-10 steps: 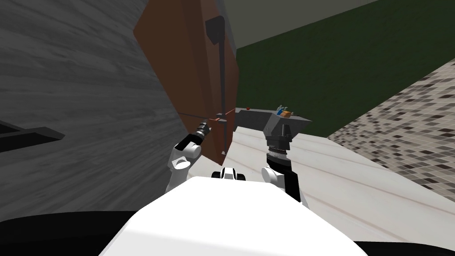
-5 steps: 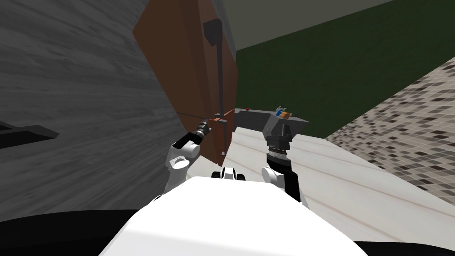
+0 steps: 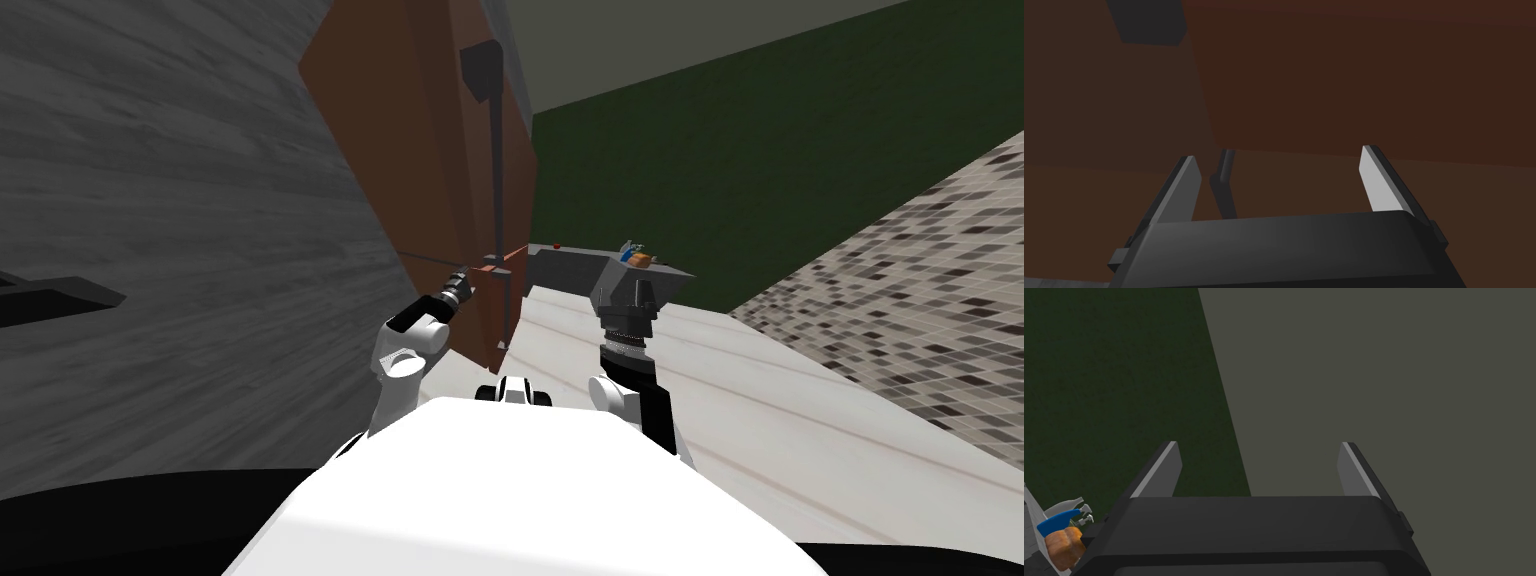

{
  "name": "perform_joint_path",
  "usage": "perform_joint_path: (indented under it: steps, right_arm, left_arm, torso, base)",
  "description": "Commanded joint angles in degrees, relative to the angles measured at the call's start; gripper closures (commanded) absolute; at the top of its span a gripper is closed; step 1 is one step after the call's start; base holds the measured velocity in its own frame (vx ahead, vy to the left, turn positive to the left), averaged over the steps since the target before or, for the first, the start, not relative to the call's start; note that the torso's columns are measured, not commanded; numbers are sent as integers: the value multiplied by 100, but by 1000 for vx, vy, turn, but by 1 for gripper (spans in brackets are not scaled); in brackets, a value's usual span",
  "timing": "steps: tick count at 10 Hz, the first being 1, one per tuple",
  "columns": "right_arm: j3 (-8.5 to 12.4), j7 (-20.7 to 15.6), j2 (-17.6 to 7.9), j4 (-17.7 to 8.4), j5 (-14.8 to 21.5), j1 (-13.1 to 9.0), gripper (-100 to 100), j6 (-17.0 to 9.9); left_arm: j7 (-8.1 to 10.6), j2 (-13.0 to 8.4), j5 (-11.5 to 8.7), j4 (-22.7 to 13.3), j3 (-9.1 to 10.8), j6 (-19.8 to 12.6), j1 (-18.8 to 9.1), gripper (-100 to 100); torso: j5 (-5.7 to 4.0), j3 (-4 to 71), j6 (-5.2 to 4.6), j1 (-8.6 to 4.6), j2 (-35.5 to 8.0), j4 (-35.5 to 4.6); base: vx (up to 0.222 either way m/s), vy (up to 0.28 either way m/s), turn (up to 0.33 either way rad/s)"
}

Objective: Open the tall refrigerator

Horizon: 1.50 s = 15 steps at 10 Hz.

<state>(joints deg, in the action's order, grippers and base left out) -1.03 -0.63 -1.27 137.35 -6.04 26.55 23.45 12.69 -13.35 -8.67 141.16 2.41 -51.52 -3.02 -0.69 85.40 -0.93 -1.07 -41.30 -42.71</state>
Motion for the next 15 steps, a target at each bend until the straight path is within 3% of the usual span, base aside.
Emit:
perform_joint_path:
  steps: [1, 3, 5, 9, 15]
  right_arm:
    - [0, 0, 0, 0, 0, 0, 0, 0]
    - [0, 0, 0, 0, 0, 0, 0, 0]
    - [0, 0, 0, 0, 0, 0, 0, 0]
    - [0, 0, 0, 0, 0, 0, 0, 0]
    - [0, 0, 0, 0, 0, 0, 0, 0]
  left_arm:
    - [7, 46, 56, 191, -54, 65, -128, -100]
    - [7, 46, 56, 191, -54, 65, -128, -100]
    - [18, -28, 47, 472, -48, -130, -216, -100]
    - [18, -28, 47, 472, -48, -130, -216, -100]
    - [25, -85, 43, 757, -45, -236, -264, -100]
  torso:
    - [0, 0, -7, -7, 4, 8]
    - [1, -1, 2, -1, -1, 6]
    - [-3, 0, -3, -3, -3, -2]
    - [-4, 3, -1, 9, -4, -5]
    - [2, 2, 12, 10, -6, 2]
  base:
    - [-2, -13, 18]
    - [5, 0, -12]
    - [8, -22, -25]
    - [6, -9, -5]
    - [5, -5, -2]
